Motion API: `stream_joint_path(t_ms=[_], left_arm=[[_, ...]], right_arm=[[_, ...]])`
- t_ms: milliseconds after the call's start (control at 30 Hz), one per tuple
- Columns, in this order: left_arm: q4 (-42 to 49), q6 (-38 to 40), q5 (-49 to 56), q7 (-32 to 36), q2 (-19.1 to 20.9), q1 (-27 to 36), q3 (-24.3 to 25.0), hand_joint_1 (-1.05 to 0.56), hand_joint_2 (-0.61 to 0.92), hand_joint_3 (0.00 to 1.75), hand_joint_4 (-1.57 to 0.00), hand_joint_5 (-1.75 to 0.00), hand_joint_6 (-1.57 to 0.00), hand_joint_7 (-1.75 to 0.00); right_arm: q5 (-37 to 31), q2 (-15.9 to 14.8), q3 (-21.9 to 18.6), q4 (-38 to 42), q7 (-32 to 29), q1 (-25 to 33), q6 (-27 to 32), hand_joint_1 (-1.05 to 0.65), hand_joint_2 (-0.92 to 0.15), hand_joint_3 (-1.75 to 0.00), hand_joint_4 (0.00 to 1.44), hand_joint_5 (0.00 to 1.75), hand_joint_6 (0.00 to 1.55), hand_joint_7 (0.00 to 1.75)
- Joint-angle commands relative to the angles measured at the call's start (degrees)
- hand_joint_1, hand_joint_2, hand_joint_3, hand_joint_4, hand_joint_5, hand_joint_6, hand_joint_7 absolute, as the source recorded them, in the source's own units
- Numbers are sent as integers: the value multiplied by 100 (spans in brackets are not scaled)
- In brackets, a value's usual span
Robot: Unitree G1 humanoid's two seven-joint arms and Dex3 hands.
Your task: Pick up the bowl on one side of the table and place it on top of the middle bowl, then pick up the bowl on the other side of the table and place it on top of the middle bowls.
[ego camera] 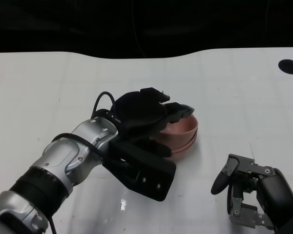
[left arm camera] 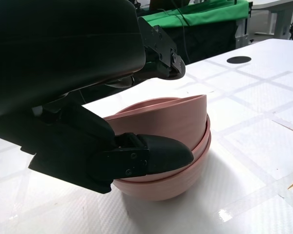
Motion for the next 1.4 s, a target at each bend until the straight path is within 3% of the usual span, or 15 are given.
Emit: stream_joint_path(t_ms=[33,200,333,600,700,867,900,1000,1133,1167,1200,1267,1400], left_arm=[[-508,-5,-183,-158,302,275,226,-85,92,61,-7,-23,-22,-1],[-1262,-254,-657,37,637,949,764,-82,92,56,-7,-28,-23,-1],[-1359,-273,-655,-9,637,1030,844,-81,92,55,-6,-29,-24,-1],[-1940,-888,-1436,660,598,1999,1570,-73,92,49,0,-28,-18,0],[-2054,-1420,-2076,935,483,2541,1948,-60,92,37,0,-49,-25,-4],[-2010,-1834,-2385,988,352,2816,2156,-58,92,35,0,-54,-27,-5],[-1986,-2052,-2564,1067,291,2973,2241,-51,92,31,-6,-80,-36,-13],[-1935,-2402,-2954,1102,115,3244,2407,-44,92,27,-9,-110,-44,-25],[-1902,-2512,-3056,1004,13,3305,2506,-43,92,26,-10,-117,-46,-30],[-2171,-2250,-3807,835,-244,3636,2469,-43,92,26,-10,-118,-46,-31],[-2440,-1996,-4430,709,-457,3940,2437,-34,91,29,-29,-136,-51,-70],[-2861,-1561,-5199,525,-699,4350,2416,-29,88,34,-44,-150,-45,-116],[-3220,-1135,-5646,197,-848,4633,2548,-26,75,62,-61,-153,-59,-126]], right_arm=[[105,-28,-94,-2,-2,10,-14,-5,-29,-156,90,175,83,147],[141,-19,-84,-30,27,26,81,-5,-29,-156,90,175,83,147],[146,-20,-81,-47,29,30,109,-6,-30,-157,91,175,83,147],[56,-40,-93,-47,-18,39,36,-6,-28,-159,90,175,83,148],[86,-19,-84,-92,-5,45,107,-5,-28,-159,90,175,84,148],[83,-21,-84,-76,-5,34,87,-5,-28,-159,90,175,84,148],[83,-26,-84,-59,-6,24,66,-5,-28,-159,90,175,83,148],[84,-26,-80,-51,-3,15,60,-5,-28,-159,90,175,83,148],[85,-24,-78,-55,-1,15,67,-5,-28,-159,90,175,83,148],[121,-17,-83,-91,13,27,97,-5,-28,-159,90,175,83,148],[134,-10,-85,-134,14,40,129,-5,-28,-158,91,175,83,147],[160,2,-94,-193,15,58,182,-5,-28,-158,92,175,83,147],[171,-8,-120,-269,6,69,274,-5,-30,-157,92,175,84,147]])
